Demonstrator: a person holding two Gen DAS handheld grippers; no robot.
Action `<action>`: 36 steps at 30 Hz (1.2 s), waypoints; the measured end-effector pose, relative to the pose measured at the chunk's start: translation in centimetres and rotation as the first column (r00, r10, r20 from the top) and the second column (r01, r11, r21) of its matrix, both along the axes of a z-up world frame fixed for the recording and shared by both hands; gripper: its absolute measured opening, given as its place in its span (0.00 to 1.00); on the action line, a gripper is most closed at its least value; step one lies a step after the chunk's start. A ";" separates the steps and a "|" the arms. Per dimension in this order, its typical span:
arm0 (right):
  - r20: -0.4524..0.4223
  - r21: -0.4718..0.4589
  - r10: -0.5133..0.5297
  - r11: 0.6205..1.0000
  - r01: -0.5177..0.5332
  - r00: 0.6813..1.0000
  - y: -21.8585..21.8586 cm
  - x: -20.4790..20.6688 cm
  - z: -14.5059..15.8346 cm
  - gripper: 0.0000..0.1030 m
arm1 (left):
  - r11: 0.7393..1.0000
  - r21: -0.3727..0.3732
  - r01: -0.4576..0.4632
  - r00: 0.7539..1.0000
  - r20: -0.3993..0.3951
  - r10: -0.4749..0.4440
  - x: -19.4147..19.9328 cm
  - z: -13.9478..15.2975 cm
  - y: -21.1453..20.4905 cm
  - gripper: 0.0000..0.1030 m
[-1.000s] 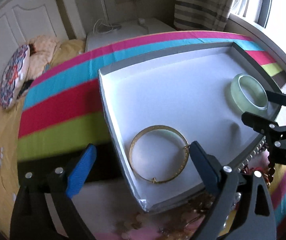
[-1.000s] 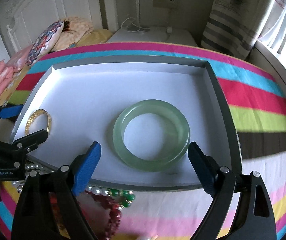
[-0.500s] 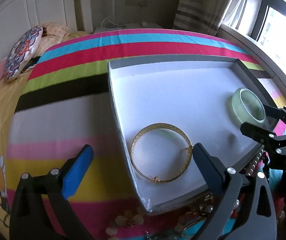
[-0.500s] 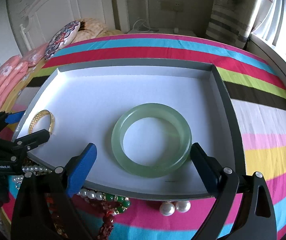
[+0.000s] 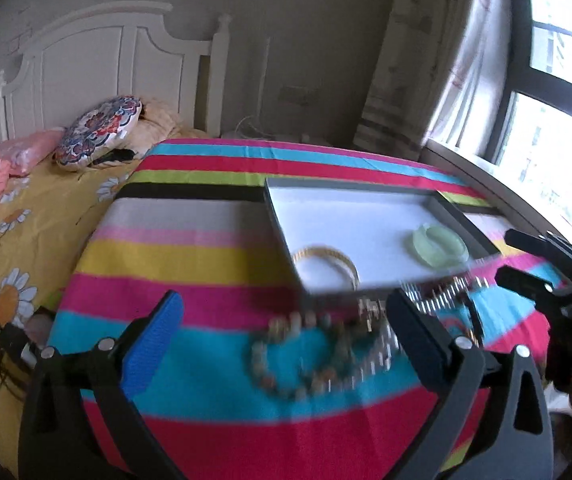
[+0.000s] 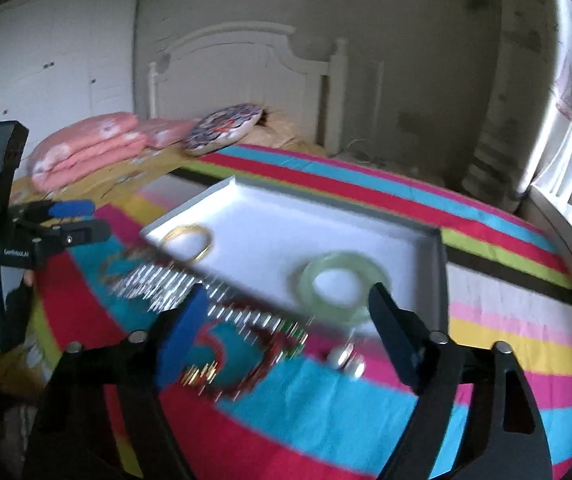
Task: Organize jewelry
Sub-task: 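Grasp the pearl necklace with the left gripper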
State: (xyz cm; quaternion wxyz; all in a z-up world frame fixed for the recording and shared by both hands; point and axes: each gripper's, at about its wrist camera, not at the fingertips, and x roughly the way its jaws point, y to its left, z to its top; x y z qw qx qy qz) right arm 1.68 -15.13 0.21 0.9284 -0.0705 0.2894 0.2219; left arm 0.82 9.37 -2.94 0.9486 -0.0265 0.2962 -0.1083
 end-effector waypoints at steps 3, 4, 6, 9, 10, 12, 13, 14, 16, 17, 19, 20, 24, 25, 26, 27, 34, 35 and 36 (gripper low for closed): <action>-0.039 -0.008 -0.015 1.000 0.015 0.999 -0.6 -1.1 -1.0 0.61 | 0.996 0.072 0.059 0.998 0.023 -0.061 -2.1 -0.3 -1.0 0.97; -0.052 0.001 -0.026 1.000 0.027 0.998 -1.0 -1.3 -1.3 0.61 | 0.990 0.112 0.082 0.996 0.031 -0.086 -2.7 -0.3 -1.7 0.97; -0.066 0.028 -0.045 0.999 0.046 0.997 -1.5 -1.8 -1.6 0.61 | 0.983 0.135 0.126 0.990 0.041 -0.133 -2.7 -0.2 -2.7 0.82; -0.064 0.056 -0.060 0.996 0.063 0.996 -2.2 -1.7 -1.4 0.61 | 0.973 0.127 0.191 0.981 0.011 -0.194 -2.0 -0.6 -4.1 0.54; -0.058 0.059 -0.062 0.996 0.066 0.996 -2.2 -1.8 -1.2 0.61 | 0.970 0.133 0.205 0.978 0.000 -0.207 -1.8 -0.8 -4.4 0.49; -0.050 0.068 -0.061 0.996 0.064 0.997 -2.1 -2.1 -1.0 0.61 | 0.959 0.173 0.224 0.974 -0.018 -0.224 -1.6 -1.3 -5.3 0.34; -0.051 0.071 -0.058 0.996 0.062 0.997 -2.1 -2.1 -1.0 0.61 | 0.953 0.188 0.236 0.972 -0.026 -0.235 -1.7 -1.6 -5.7 0.31; -0.054 0.069 -0.059 0.996 0.062 0.997 -2.1 -2.0 -1.1 0.61 | 0.948 0.200 0.246 0.969 -0.035 -0.244 -1.8 -1.9 -5.9 0.27; -0.062 0.071 -0.058 0.995 0.063 0.996 -2.0 -2.0 -1.2 0.61 | 0.947 0.204 0.248 0.969 -0.044 -0.245 -1.6 -2.3 -5.8 0.25; -0.069 0.074 -0.057 0.995 0.062 0.996 -2.0 -2.0 -1.3 0.61 | 0.947 0.204 0.248 0.969 -0.047 -0.244 -1.5 -2.4 -5.7 0.24; -0.072 0.073 -0.055 0.995 0.061 0.996 -1.8 -2.0 -1.5 0.61 | 0.945 0.210 0.252 0.968 -0.050 -0.247 -1.3 -2.5 -5.7 0.21; -0.071 0.072 -0.053 0.996 0.058 0.996 -1.7 -2.0 -1.5 0.61 | 0.943 0.213 0.254 0.967 -0.052 -0.249 -1.1 -2.5 -5.6 0.21; -0.065 0.065 -0.045 0.997 0.050 0.997 -1.3 -2.2 -1.5 0.61 | 0.928 0.243 0.283 0.959 -0.066 -0.275 -0.4 -2.7 -6.1 0.18; -0.067 0.061 -0.043 0.997 0.047 0.997 -1.2 -2.2 -1.6 0.61 | 0.923 0.255 0.289 0.957 -0.068 -0.281 -0.3 -2.8 -6.4 0.18; -0.071 0.059 -0.040 0.997 0.044 0.997 -1.1 -2.2 -1.7 0.61 | 0.918 0.267 0.293 0.956 -0.072 -0.284 -0.2 -2.9 -6.6 0.18; -0.075 0.056 -0.035 0.998 0.040 0.997 -1.0 -2.1 -1.8 0.61 | 0.915 0.275 0.294 0.956 -0.072 -0.285 -0.1 -2.9 -6.8 0.18; -0.092 0.052 0.044 0.998 -0.040 0.995 0.1 -2.6 -2.1 0.59 | 0.917 0.277 0.286 0.957 -0.032 -0.289 -0.5 -2.2 -6.8 0.07; -0.097 0.053 0.057 0.997 -0.052 0.994 0.3 -2.6 -2.2 0.57 | 0.923 0.263 0.280 0.958 -0.019 -0.285 -0.6 -1.8 -6.6 0.07; -0.104 0.056 0.066 0.997 -0.061 0.992 0.5 -2.6 -2.2 0.57 | 0.932 0.238 0.274 0.959 0.001 -0.282 -0.6 -1.0 -6.2 0.07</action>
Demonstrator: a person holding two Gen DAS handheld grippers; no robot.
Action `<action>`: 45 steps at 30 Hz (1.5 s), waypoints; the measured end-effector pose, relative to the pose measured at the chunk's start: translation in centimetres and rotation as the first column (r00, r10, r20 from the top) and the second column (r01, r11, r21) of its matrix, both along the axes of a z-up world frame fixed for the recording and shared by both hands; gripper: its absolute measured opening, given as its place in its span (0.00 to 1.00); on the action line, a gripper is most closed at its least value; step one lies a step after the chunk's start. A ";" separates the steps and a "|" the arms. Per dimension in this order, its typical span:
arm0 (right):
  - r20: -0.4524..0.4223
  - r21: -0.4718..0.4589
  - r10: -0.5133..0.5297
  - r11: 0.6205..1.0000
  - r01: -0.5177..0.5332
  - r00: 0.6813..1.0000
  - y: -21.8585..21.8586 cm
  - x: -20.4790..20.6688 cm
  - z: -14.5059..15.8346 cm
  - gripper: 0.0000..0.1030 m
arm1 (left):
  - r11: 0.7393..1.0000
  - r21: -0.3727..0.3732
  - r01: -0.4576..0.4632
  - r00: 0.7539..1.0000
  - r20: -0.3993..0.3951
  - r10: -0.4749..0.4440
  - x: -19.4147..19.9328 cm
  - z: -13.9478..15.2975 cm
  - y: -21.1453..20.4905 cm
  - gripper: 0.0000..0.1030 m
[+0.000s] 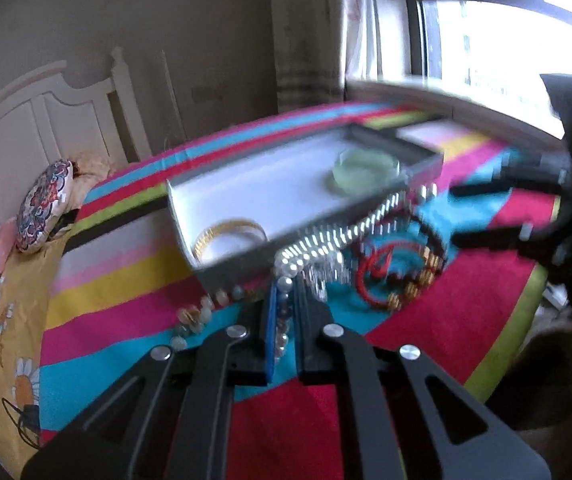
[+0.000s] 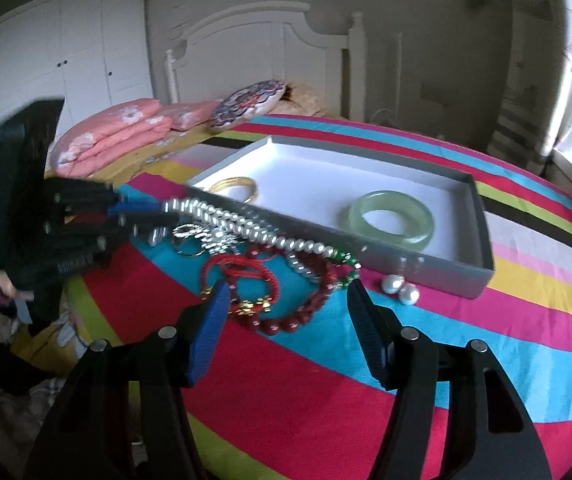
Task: Organize jewelry
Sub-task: 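Grasp the pearl necklace with the left gripper, then lift the pearl necklace with the left gripper while the right grasps the red string bracelet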
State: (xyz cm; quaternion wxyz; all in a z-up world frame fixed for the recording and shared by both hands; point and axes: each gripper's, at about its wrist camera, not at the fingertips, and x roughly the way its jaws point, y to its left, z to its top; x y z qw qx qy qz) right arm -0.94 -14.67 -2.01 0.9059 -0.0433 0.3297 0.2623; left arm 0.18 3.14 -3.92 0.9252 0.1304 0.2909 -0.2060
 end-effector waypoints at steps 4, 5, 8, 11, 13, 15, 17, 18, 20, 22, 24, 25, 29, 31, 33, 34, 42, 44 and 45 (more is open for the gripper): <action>-0.052 0.031 0.071 0.997 -0.069 0.996 0.7 -0.1 -0.4 0.52 | 0.998 -0.069 0.004 0.999 0.047 -0.001 -0.3 2.8 0.9 0.07; -0.068 0.037 0.084 0.996 -0.081 0.994 0.9 -0.1 -0.5 0.48 | 0.997 -0.081 0.010 0.998 0.055 -0.006 -0.3 3.5 1.0 0.07; -0.104 0.040 0.098 0.995 -0.094 0.990 1.1 0.1 -0.9 0.41 | 0.992 -0.119 0.030 0.996 0.082 -0.020 -0.2 5.2 1.1 0.07; -0.107 0.056 0.100 0.994 -0.095 0.989 1.2 0.4 -0.7 0.41 | 0.985 -0.164 0.058 0.994 0.100 -0.042 0.1 6.7 1.0 0.07; -0.108 0.063 0.113 0.992 -0.106 0.988 1.6 0.8 -0.5 0.41 | 0.982 -0.173 0.072 0.992 0.116 -0.052 0.5 7.6 0.7 0.07; -0.108 0.042 0.117 0.993 -0.113 0.987 2.2 1.0 -0.4 0.40 | 0.983 -0.164 0.088 0.989 0.134 -0.066 0.8 8.4 0.0 0.07; -0.115 0.014 0.113 0.994 -0.112 0.987 2.7 1.5 -0.6 0.33 | 0.982 -0.160 0.102 0.985 0.152 -0.078 1.1 9.1 -0.7 0.07; -0.120 0.011 0.107 0.994 -0.106 0.987 2.6 1.6 -0.8 0.32 | 0.980 -0.161 0.113 0.983 0.163 -0.086 1.2 9.5 -1.2 0.07; -0.143 0.022 0.095 0.995 -0.093 0.985 2.3 2.1 -0.9 0.28 | 0.978 -0.164 0.128 0.979 0.180 -0.098 1.3 10.3 -1.7 0.07; -0.155 0.016 0.083 0.997 -0.081 0.984 2.2 2.6 -1.0 0.25 | 0.976 -0.166 0.144 0.973 0.201 -0.110 1.3 11.2 -2.3 0.07; -0.170 -0.006 0.081 0.996 -0.084 0.982 2.4 2.8 -1.1 0.24 | 0.974 -0.165 0.157 0.968 0.222 -0.118 1.3 12.2 -2.7 0.07; -0.171 -0.019 0.088 0.996 -0.092 0.981 2.6 2.8 -1.1 0.24 | 0.973 -0.163 0.160 0.966 0.229 -0.121 1.3 12.5 -2.9 0.07; -0.148 -0.140 0.115 0.981 -0.136 0.982 4.1 2.0 -1.1 0.24 | 0.973 -0.163 0.165 0.959 0.255 -0.120 1.1 13.9 -3.2 0.07; -0.122 -0.199 0.139 0.967 -0.161 0.983 5.1 1.6 -1.2 0.22 | 0.972 -0.169 0.163 0.958 0.261 -0.116 1.0 14.2 -3.2 0.07; -0.130 -0.201 0.147 0.965 -0.171 0.981 5.3 1.5 -1.2 0.14 | 0.972 -0.176 0.158 0.958 0.264 -0.108 0.9 14.3 -3.0 0.07; -0.126 -0.207 0.150 0.963 -0.174 0.981 5.4 1.4 -1.2 0.09 | 0.972 -0.179 0.154 0.959 0.265 -0.103 0.9 14.3 -2.8 0.07; -0.063 -0.059 0.135 0.989 -0.139 0.989 3.3 1.0 1.8 0.08 | 0.974 -0.182 0.134 0.961 0.266 -0.083 0.7 14.4 -1.6 0.07; -0.048 -0.037 0.129 0.991 -0.131 0.991 2.9 1.0 2.7 0.08 | 0.974 -0.189 0.128 0.961 0.266 -0.075 0.7 14.4 -1.4 0.07; -0.044 -0.027 0.126 0.991 -0.128 0.991 2.8 1.0 3.0 0.08 | 0.973 -0.193 0.124 0.961 0.266 -0.070 0.7 14.5 -1.2 0.07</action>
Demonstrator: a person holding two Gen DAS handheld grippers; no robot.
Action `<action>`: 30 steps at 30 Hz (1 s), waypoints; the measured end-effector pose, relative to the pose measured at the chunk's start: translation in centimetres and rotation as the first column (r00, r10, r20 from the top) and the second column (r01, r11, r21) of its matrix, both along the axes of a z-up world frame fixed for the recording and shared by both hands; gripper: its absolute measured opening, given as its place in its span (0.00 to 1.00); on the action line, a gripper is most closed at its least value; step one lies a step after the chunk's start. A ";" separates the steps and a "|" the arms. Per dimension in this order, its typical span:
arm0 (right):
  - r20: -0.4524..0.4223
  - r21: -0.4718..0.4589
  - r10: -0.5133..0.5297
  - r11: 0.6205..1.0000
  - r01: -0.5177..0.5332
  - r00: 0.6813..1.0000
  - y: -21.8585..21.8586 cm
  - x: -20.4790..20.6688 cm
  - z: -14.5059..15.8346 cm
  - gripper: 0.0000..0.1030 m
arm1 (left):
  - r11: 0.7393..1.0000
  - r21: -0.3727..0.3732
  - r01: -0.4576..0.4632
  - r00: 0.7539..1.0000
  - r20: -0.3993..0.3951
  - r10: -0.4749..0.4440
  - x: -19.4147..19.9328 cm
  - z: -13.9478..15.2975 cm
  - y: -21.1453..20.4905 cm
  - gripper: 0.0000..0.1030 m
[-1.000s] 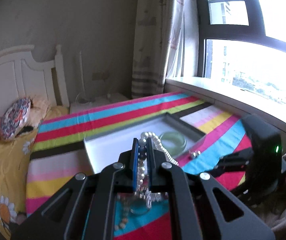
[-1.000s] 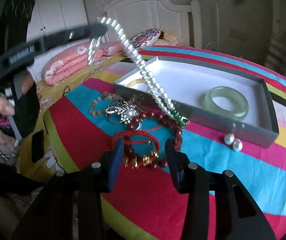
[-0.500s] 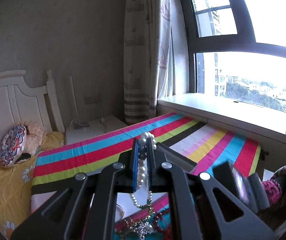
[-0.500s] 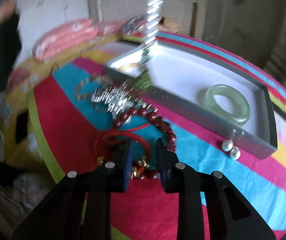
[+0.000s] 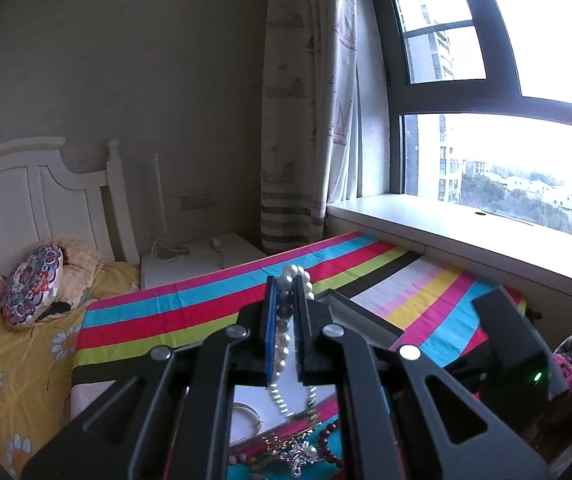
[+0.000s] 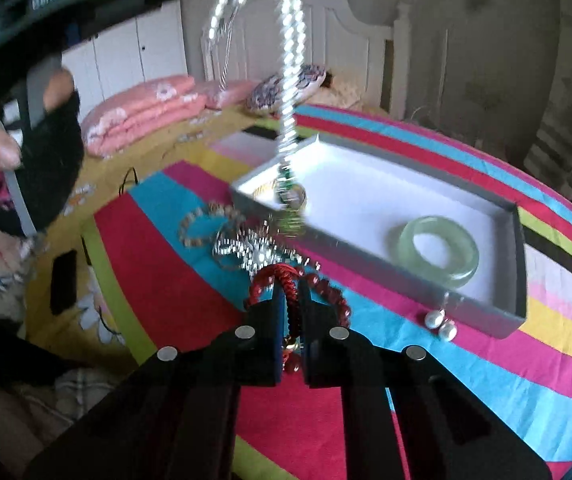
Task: Organize jewelry
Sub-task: 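Lift the pearl necklace with the left gripper while the right grasps the red string bracelet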
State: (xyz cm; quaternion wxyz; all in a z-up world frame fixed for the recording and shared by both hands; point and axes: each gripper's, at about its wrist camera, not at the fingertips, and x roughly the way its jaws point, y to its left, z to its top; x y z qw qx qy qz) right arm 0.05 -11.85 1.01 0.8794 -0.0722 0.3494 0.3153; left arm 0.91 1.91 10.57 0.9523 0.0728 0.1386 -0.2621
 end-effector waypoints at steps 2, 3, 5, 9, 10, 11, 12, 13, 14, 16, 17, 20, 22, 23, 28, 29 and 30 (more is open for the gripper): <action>0.001 0.027 -0.006 1.000 0.006 1.000 -0.4 0.3 0.7 0.08 | 1.000 -0.005 -0.005 1.000 -0.001 0.005 0.0 0.0 0.1 0.07; 0.006 0.038 -0.012 0.999 0.012 1.000 -0.5 0.5 1.2 0.08 | 1.000 -0.003 -0.008 1.000 -0.001 0.008 -0.1 0.0 0.2 0.07; 0.013 0.056 -0.018 0.998 0.018 1.000 -0.8 0.7 2.0 0.08 | 1.000 0.000 -0.011 1.000 0.001 0.011 -0.1 0.1 0.3 0.07; 0.041 0.072 -0.043 0.997 0.040 0.998 -1.5 1.2 3.5 0.08 | 1.000 -0.002 -0.013 1.000 0.002 0.013 0.0 0.2 0.3 0.07; 0.048 0.073 -0.049 0.996 0.046 0.998 -1.6 1.4 3.9 0.08 | 1.000 0.000 -0.015 1.000 0.002 0.015 0.1 0.2 0.2 0.07; 0.058 0.070 -0.056 0.996 0.052 0.997 -1.6 1.7 4.3 0.08 | 1.000 0.001 -0.016 1.000 0.003 0.016 0.1 0.2 0.3 0.07; 0.067 0.065 -0.061 0.996 0.057 0.996 -1.7 1.9 4.5 0.07 | 1.000 0.002 -0.017 1.000 0.001 0.017 0.1 0.2 0.1 0.07; 0.078 0.058 -0.072 0.996 0.067 0.994 -1.6 2.3 4.8 0.06 | 1.000 0.004 -0.017 1.000 -0.001 0.017 0.4 0.3 0.0 0.07; 0.082 0.057 -0.083 0.995 0.079 0.993 -1.6 2.8 5.0 0.06 | 1.000 0.007 -0.018 1.000 -0.002 0.018 0.6 0.3 -0.2 0.07; 0.078 0.064 -0.084 0.995 0.079 0.993 -1.7 3.4 5.2 0.06 | 1.000 0.018 -0.019 1.000 0.002 0.019 1.0 0.7 -0.3 0.07; 0.065 0.066 -0.078 0.995 0.074 0.995 -1.7 3.7 5.2 0.06 | 1.000 0.023 -0.020 1.000 0.004 0.020 1.1 0.8 -0.4 0.07; 0.042 0.062 -0.082 0.995 0.079 0.996 -2.0 3.8 4.7 0.07 | 0.999 0.028 -0.018 1.000 0.010 0.018 1.2 1.1 -0.4 0.07; 0.008 0.033 -0.079 0.996 0.078 0.997 -2.1 4.0 3.6 0.08 | 0.999 0.027 -0.019 1.000 0.007 0.019 1.2 1.1 -0.3 0.07; -0.004 0.018 -0.087 0.996 0.087 0.996 -2.2 4.1 3.1 0.11 | 0.999 0.027 -0.019 1.000 0.007 0.019 1.2 1.1 -0.3 0.07; -0.133 0.016 -0.087 0.996 0.090 0.987 -2.8 4.2 -0.6 0.22 | 0.999 0.026 -0.031 0.999 -0.011 0.031 1.5 0.7 -0.1 0.07; -0.155 0.022 -0.088 0.995 0.093 0.984 -2.9 4.1 -1.3 0.37 | 0.999 0.026 -0.032 0.999 -0.013 0.033 1.6 0.7 0.0 0.07; -0.167 0.026 -0.090 0.995 0.096 0.982 -2.9 3.9 -1.6 0.45 | 0.999 0.025 -0.033 0.999 -0.014 0.033 1.7 0.7 0.1 0.07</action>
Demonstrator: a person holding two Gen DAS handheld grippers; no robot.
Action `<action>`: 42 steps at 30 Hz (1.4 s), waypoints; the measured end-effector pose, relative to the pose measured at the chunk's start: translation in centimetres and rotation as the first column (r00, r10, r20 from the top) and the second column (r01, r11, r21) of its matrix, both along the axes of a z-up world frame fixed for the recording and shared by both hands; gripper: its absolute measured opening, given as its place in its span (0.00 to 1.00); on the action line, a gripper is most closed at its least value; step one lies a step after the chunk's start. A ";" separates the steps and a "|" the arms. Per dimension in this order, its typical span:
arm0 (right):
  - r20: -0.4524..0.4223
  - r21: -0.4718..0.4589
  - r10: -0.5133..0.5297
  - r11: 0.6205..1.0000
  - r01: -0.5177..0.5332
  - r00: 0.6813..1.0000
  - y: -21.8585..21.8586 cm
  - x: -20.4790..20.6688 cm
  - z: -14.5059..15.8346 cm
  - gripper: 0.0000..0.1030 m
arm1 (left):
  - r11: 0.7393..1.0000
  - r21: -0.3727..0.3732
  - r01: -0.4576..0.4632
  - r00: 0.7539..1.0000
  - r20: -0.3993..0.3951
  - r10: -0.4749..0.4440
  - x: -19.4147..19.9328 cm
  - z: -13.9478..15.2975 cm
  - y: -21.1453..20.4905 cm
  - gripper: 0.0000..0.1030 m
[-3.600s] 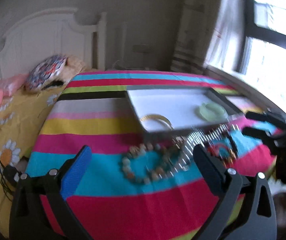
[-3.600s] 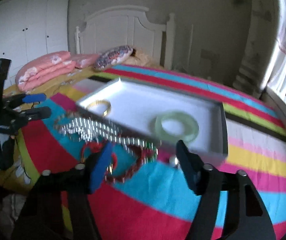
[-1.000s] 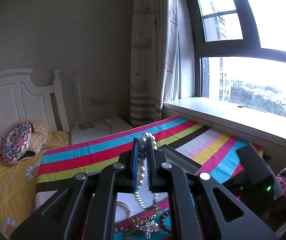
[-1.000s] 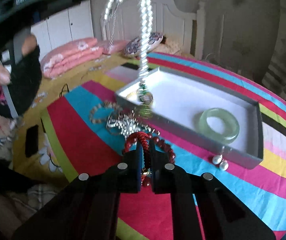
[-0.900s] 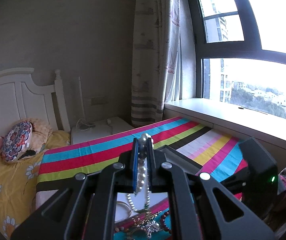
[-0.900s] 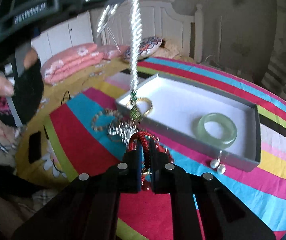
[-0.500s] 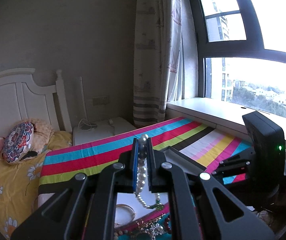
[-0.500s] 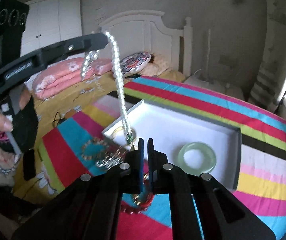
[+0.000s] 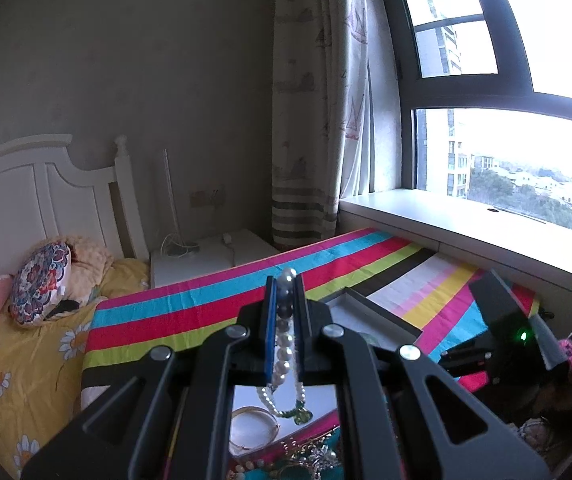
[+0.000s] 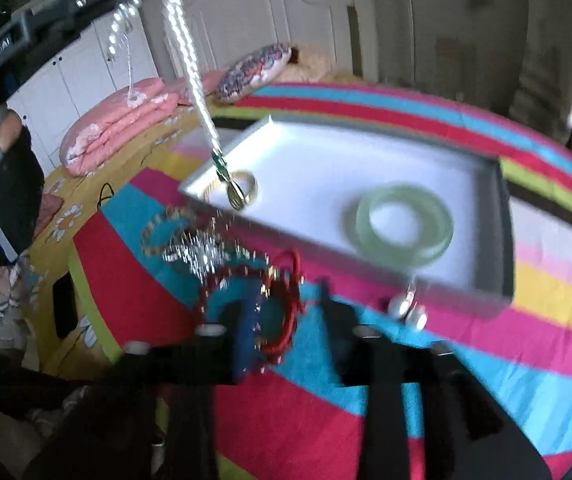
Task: Organize jewelry
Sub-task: 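Lift the pearl necklace with the left gripper while the right grasps the red string bracelet, then lower the pearl necklace into the tray with the left gripper while the right drops the red bracelet in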
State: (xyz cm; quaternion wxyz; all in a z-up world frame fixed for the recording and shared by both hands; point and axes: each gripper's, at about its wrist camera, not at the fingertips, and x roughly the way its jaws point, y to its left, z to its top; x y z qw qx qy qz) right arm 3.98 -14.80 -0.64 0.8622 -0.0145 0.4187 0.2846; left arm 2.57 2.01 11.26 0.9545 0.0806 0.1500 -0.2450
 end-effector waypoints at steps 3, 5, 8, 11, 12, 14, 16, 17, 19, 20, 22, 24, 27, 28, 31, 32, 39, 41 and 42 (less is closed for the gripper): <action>-0.022 0.005 -0.006 1.000 0.006 1.000 0.2 0.0 -1.2 0.45 | 1.000 0.002 0.000 1.000 0.002 0.000 0.0 -0.1 0.0 0.07; -0.036 -0.009 0.002 1.000 -0.002 0.999 0.8 0.2 -1.8 0.07 | 1.000 0.004 0.000 1.000 0.005 0.000 0.0 -0.1 0.0 0.07; 0.053 -0.025 0.016 1.000 -0.015 0.998 1.7 -0.7 -0.5 0.07 | 1.000 0.014 -0.006 1.000 0.011 0.006 0.3 -0.1 -0.2 0.07; 0.125 -0.008 0.011 1.000 -0.010 0.992 2.1 -0.9 1.9 0.07 | 1.000 0.022 -0.010 1.000 0.015 0.009 1.0 0.2 -0.4 0.07; 0.141 -0.008 0.010 1.000 -0.008 0.990 2.2 -0.8 2.5 0.07 | 1.000 0.025 -0.011 1.000 0.017 0.011 1.3 0.3 -0.5 0.07; 0.171 -0.007 0.001 1.000 0.000 0.985 2.4 -0.1 3.8 0.07 | 0.999 0.030 -0.015 1.000 0.021 0.015 1.9 0.5 -0.7 0.07; 0.190 -0.004 -0.006 1.000 0.007 0.982 2.5 0.8 4.7 0.07 | 0.999 0.038 -0.021 1.000 0.019 0.020 2.6 0.7 -0.8 0.07; 0.197 -0.006 -0.008 1.000 0.009 0.980 2.7 1.1 5.0 0.07 | 0.999 0.043 -0.026 1.000 0.017 0.025 2.9 0.7 -0.9 0.07; 0.203 -0.011 -0.015 1.000 0.018 0.979 3.0 2.3 5.4 0.07 | 0.998 0.053 -0.040 0.999 0.008 0.040 3.9 0.5 -1.1 0.07; 0.197 -0.010 -0.023 1.000 0.025 0.980 3.1 3.1 5.5 0.07 | 0.997 0.057 -0.050 0.999 -0.001 0.050 4.5 0.4 -1.1 0.07; 0.192 -0.015 -0.041 0.999 0.045 0.981 3.1 4.5 5.5 0.07 | 0.996 0.060 -0.068 0.998 -0.013 0.069 5.4 0.0 -1.2 0.07; 0.170 -0.006 -0.059 0.998 0.061 0.984 2.9 6.3 5.1 0.07 | 0.994 0.062 -0.089 0.995 -0.036 0.092 6.7 -0.5 -1.1 0.07; 0.120 0.031 -0.077 0.997 0.074 0.990 2.8 8.7 4.5 0.07 | 0.993 0.049 -0.106 0.991 -0.075 0.110 8.5 -1.5 -1.2 0.07; 0.104 0.048 -0.084 0.996 0.079 0.991 2.9 9.2 4.2 0.07 | 0.993 0.043 -0.109 0.990 -0.087 0.113 9.0 -1.8 -1.3 0.07; 0.064 0.074 -0.107 0.992 0.102 0.992 2.7 11.2 3.4 0.07 | 0.993 0.024 -0.114 0.986 -0.117 0.116 10.1 -2.8 -1.5 0.07; 0.065 0.059 -0.125 0.991 0.121 0.990 2.6 11.9 3.1 0.07 | 0.993 0.018 -0.114 0.985 -0.127 0.115 10.4 -3.1 -1.6 0.07; -0.013 -0.026 -0.241 0.970 0.240 0.970 0.7 14.9 0.0 0.10 | 0.995 0.043 -0.095 0.961 -0.258 0.102 12.3 -8.1 -3.0 0.09; -0.026 -0.015 -0.248 0.969 0.248 0.968 0.0 14.7 -0.3 0.25 | 0.995 0.058 -0.077 0.948 -0.306 0.091 12.5 -9.8 -3.4 0.12; -0.023 -0.017 -0.256 0.967 0.256 0.966 -0.2 14.4 -0.2 0.37 | 0.996 0.062 -0.065 0.938 -0.337 0.082 12.6 -10.8 -3.7 0.18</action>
